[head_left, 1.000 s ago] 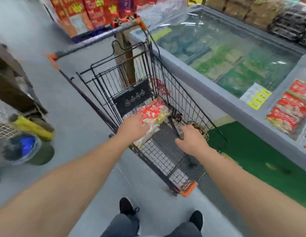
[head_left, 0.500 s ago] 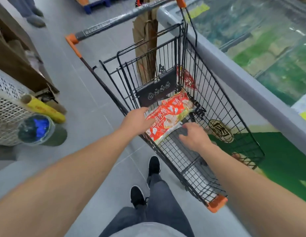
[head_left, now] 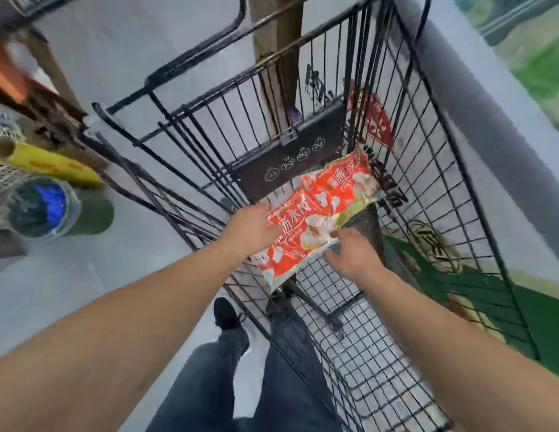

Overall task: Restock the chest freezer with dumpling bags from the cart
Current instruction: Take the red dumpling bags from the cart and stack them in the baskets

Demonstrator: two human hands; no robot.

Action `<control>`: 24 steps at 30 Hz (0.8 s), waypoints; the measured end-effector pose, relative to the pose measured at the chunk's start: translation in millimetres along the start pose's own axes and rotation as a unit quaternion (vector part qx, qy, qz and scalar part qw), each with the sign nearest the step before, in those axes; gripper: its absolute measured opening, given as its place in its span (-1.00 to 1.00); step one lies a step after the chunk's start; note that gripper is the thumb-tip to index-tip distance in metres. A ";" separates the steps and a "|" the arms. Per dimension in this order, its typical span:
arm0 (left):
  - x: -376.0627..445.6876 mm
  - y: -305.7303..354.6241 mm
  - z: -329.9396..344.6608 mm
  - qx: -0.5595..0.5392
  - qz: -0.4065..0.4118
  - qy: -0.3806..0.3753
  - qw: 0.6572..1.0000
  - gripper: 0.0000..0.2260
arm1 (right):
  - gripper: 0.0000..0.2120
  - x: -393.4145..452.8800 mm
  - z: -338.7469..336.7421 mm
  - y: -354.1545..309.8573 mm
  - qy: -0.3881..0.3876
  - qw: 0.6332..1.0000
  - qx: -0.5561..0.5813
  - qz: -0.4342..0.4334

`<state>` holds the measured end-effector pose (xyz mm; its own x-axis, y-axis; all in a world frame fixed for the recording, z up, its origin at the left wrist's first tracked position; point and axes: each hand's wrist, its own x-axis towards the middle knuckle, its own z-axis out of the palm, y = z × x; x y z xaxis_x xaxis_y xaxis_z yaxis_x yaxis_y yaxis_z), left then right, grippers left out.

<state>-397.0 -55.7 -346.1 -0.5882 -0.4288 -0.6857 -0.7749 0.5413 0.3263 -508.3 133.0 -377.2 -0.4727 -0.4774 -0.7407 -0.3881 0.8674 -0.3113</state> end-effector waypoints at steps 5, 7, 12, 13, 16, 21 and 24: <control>51.8 1.8 22.6 -0.004 -0.018 -0.018 1.000 -0.54 | -0.44 52.4 7.7 5.1 -0.009 1.000 0.019 0.012; 67.4 0.0 31.3 -0.001 -0.014 -0.023 1.000 -0.56 | -0.43 67.1 9.8 5.4 0.000 1.000 0.020 0.013; 101.3 -7.2 48.9 -0.014 -0.019 -0.024 0.999 -0.62 | -0.52 93.6 12.6 5.0 0.063 0.992 0.101 0.033; 106.6 -8.2 52.8 -0.008 -0.024 -0.023 0.999 -0.63 | -0.52 97.0 14.4 5.3 0.063 0.990 0.117 0.037; 121.1 -9.9 63.8 0.003 -0.036 0.001 0.999 -0.69 | -0.53 104.9 19.7 7.4 0.058 0.987 0.140 0.046; 126.9 -6.7 77.0 0.009 -0.033 0.011 0.999 -0.63 | -0.59 110.8 19.1 15.9 0.028 0.975 0.213 0.062; 128.2 -9.6 78.5 -0.053 -0.010 0.001 0.999 -0.61 | -0.64 110.2 19.9 22.7 -0.007 0.974 0.220 0.057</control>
<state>-446.8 -59.2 -488.2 -0.5733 -0.4398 -0.6913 -0.8062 0.4533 0.3802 -553.4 102.9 -477.7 -0.4814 -0.3745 -0.7924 0.0449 0.8924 -0.4491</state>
